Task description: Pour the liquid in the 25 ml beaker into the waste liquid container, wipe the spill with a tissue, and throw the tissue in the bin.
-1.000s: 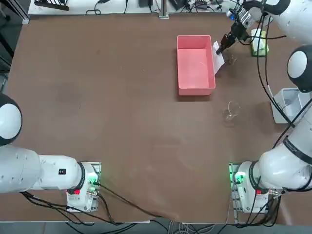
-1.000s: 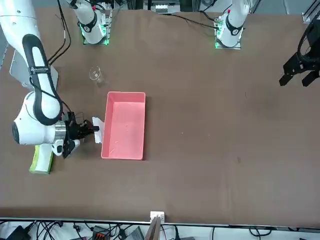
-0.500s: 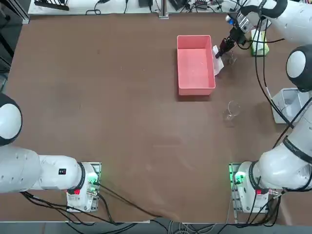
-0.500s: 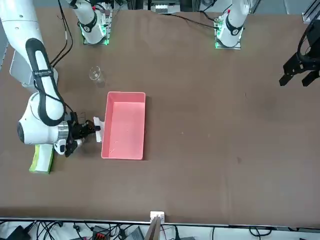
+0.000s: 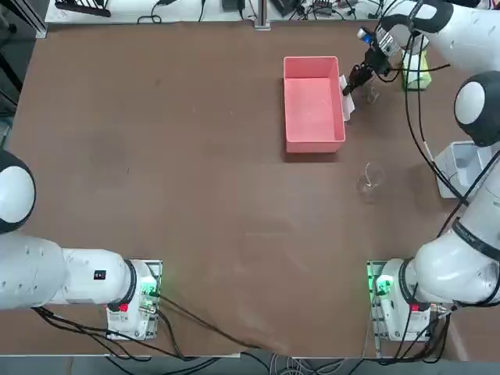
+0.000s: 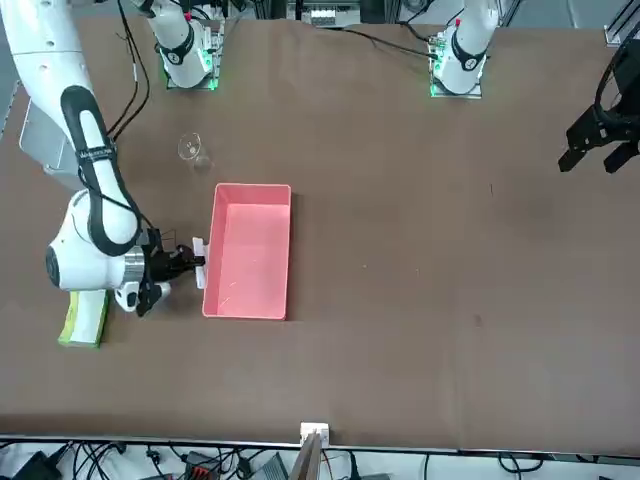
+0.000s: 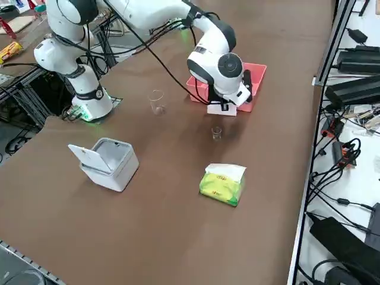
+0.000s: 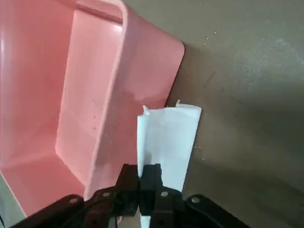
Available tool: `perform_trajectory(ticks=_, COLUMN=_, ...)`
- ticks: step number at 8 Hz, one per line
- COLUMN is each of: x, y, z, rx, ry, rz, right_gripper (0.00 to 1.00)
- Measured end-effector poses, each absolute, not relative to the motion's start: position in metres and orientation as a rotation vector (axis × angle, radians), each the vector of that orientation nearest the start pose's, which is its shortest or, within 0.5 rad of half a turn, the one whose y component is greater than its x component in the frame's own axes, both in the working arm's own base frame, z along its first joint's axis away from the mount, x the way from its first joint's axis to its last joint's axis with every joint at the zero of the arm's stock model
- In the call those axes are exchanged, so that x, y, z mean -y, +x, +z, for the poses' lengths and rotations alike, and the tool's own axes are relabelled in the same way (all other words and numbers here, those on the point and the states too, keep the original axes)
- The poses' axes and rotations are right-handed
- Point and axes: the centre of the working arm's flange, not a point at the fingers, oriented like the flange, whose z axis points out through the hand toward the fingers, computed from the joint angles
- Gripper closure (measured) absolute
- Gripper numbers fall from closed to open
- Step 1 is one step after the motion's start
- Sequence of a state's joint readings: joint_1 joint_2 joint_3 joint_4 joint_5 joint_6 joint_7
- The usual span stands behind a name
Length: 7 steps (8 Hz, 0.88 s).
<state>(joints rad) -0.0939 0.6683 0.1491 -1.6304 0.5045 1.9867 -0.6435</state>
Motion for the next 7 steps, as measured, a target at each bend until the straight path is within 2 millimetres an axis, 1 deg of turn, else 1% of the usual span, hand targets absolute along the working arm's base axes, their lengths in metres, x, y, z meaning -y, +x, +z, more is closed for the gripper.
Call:
perform_trajectory(ticks=2, x=-0.06, y=0.656, z=0.211, rx=0.502, ry=-2.495, rz=0.194, right_gripper=0.96)
perform_trajectory(ticks=5, x=-0.073, y=0.656, z=0.195, rx=0.47, ry=-2.482, rz=0.176, right_gripper=0.96)
perform_trajectory(ticks=7, x=-0.079, y=0.656, z=0.19, rx=0.472, ry=-2.485, rz=0.171, right_gripper=0.96)
